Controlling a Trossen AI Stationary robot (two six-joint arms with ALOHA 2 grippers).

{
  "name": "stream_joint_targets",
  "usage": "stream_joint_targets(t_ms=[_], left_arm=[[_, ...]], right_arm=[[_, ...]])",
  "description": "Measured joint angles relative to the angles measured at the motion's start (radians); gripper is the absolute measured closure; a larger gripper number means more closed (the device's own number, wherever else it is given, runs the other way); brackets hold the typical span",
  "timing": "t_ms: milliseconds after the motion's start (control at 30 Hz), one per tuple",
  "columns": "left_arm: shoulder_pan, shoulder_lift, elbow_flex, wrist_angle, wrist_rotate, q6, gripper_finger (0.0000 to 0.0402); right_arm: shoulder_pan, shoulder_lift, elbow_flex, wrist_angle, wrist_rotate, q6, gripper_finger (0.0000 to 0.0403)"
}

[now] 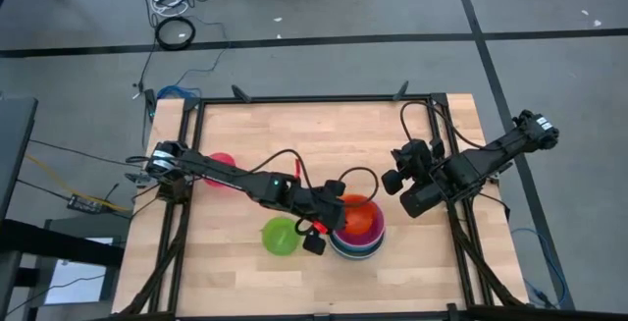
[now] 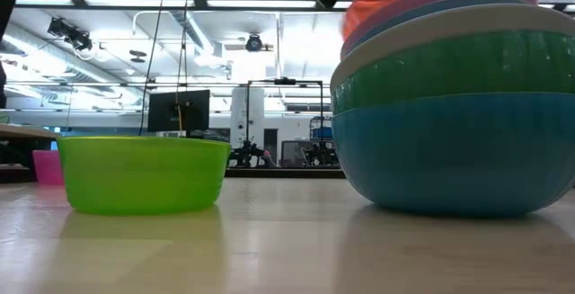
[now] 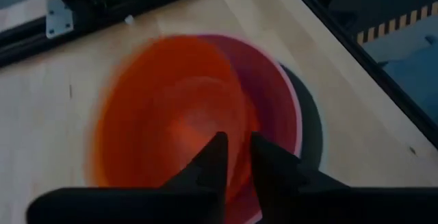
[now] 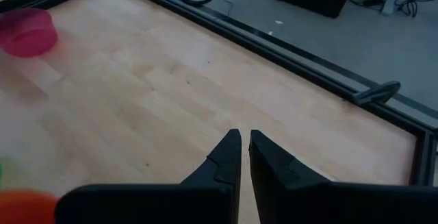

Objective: Nest bowls inside each other
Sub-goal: Stack the orange bowl on top of the violet bowl

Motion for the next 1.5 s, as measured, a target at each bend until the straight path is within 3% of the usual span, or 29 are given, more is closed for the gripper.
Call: stream_joint_targets(t_ms=[267,600,833,1200,1500], left_arm=[[0.000,-0.003,0.000,-0.012,0.012,-0.026,0.0307],[-0.002,-0.019,0.150,-0.247,0.001,-0.023,0.0305],[0.005,-0.006,0.122,-0.151,0.140,-0.048,0.0305],[0.025,0.027,0.007,0.032,0.144,-0.105,0.0305],[0.038,0.029,-0.007,0.044,0.181,-0.137,0.0305]], right_arm=[[0.000,0.000,0.000,0.001,-0.001,0.000,0.0382],[0.000,0.000,0.000,0.003,-0.008,0.000,0.0382],[0.000,0.000,0.000,0.007,-0.013,0.000,0.0382],[0.000,0.001,0.000,0.014,-0.021,-0.003,0.0382],[0.000,0.001,0.000,0.018,-0.028,-0.010,0.0382]])
